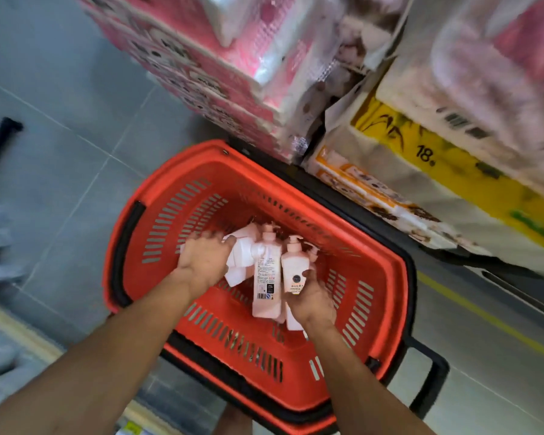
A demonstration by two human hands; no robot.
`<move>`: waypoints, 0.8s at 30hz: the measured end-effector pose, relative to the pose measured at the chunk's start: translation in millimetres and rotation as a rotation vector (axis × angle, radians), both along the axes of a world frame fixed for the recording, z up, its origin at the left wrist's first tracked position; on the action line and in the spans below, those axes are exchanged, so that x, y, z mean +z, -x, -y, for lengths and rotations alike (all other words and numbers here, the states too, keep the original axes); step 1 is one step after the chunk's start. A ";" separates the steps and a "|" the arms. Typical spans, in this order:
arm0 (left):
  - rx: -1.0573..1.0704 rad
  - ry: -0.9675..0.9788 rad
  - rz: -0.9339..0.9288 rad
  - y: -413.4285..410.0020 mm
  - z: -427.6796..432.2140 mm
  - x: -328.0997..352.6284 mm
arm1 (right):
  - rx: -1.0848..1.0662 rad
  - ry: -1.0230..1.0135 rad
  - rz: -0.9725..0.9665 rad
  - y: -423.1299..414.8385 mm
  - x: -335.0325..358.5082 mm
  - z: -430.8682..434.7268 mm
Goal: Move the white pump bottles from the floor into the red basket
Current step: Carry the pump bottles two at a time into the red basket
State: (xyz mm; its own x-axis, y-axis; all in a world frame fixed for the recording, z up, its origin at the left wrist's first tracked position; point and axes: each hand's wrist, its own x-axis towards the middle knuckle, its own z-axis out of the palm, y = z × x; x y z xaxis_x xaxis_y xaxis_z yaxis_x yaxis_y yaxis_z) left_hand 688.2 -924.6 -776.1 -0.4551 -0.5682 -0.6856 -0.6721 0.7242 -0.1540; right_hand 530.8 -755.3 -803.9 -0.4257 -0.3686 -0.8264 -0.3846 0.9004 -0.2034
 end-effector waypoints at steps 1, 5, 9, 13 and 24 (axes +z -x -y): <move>0.003 0.003 -0.008 1.5 -2.4 18.1 | 0.035 0.012 0.003 0.3 18.8 2.0; 0.017 -0.001 -0.060 11.6 -16.7 107.3 | 0.260 0.045 -0.045 6.3 104.9 8.4; 0.127 0.019 -0.128 22.7 -32.9 207.4 | 0.606 0.080 -0.178 23.3 212.7 9.4; 0.135 0.051 -0.162 28.5 -44.5 297.2 | 0.724 0.207 -0.266 44.8 322.8 8.0; -0.197 0.003 -0.310 55.5 -65.5 458.6 | 0.505 0.214 -0.380 47.3 501.1 -55.9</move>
